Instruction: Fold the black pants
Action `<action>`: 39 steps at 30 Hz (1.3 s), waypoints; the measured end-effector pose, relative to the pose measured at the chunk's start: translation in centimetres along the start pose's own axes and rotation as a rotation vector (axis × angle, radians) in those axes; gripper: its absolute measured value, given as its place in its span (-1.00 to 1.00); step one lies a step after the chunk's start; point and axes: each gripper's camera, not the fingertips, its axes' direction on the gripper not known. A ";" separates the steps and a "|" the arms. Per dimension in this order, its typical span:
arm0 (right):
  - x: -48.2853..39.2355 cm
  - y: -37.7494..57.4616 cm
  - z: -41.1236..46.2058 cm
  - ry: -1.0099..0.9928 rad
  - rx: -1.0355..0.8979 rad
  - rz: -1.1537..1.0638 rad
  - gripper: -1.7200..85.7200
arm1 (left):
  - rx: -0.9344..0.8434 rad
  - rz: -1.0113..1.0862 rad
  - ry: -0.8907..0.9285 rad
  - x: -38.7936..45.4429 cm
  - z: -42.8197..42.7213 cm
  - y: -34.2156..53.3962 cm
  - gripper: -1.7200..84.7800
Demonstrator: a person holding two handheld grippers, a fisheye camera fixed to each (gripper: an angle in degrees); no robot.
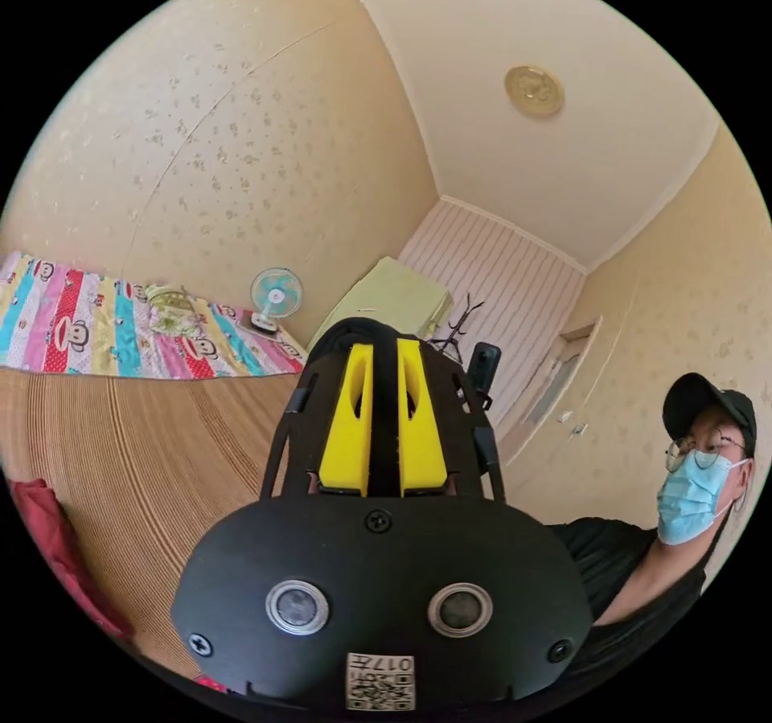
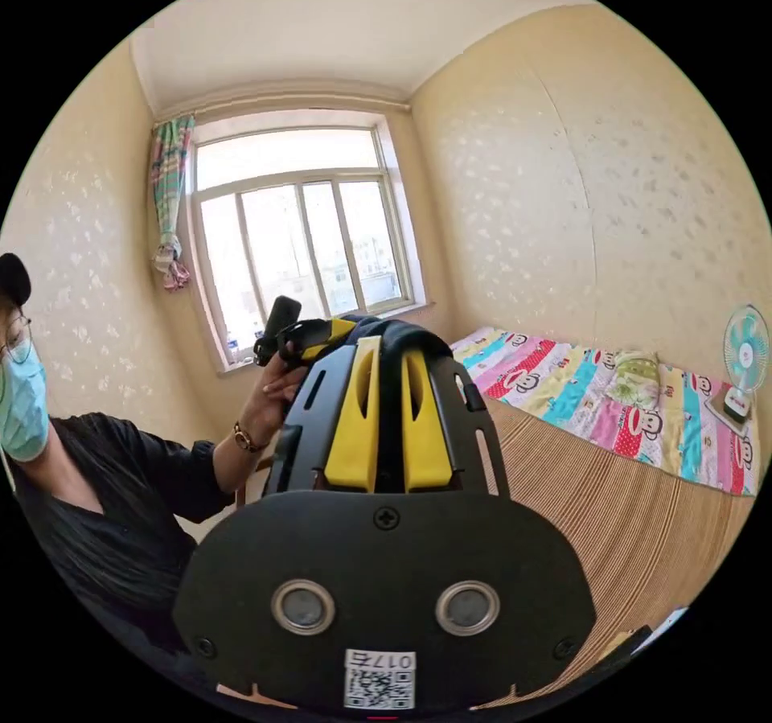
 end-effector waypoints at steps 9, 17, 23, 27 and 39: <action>7.4 16.5 10.4 0.048 -0.129 0.136 -0.92 | -0.158 -0.135 -0.144 -17.2 5.0 8.6 -0.84; 4.7 42.9 10.5 0.034 -0.362 0.690 -0.81 | -0.451 -0.536 -0.134 -24.7 4.3 33.1 -0.77; 6.4 44.4 2.7 0.021 -0.285 0.863 -0.75 | -0.219 -0.721 -0.162 -27.3 -4.1 33.0 -0.66; 7.9 38.9 -0.7 0.056 -0.270 0.761 -0.68 | -0.184 -0.587 -0.201 -30.5 -4.6 23.4 -0.59; 3.9 41.4 -12.7 0.161 -0.199 0.833 -0.68 | -0.348 -0.787 -0.120 -40.3 12.7 17.7 -0.76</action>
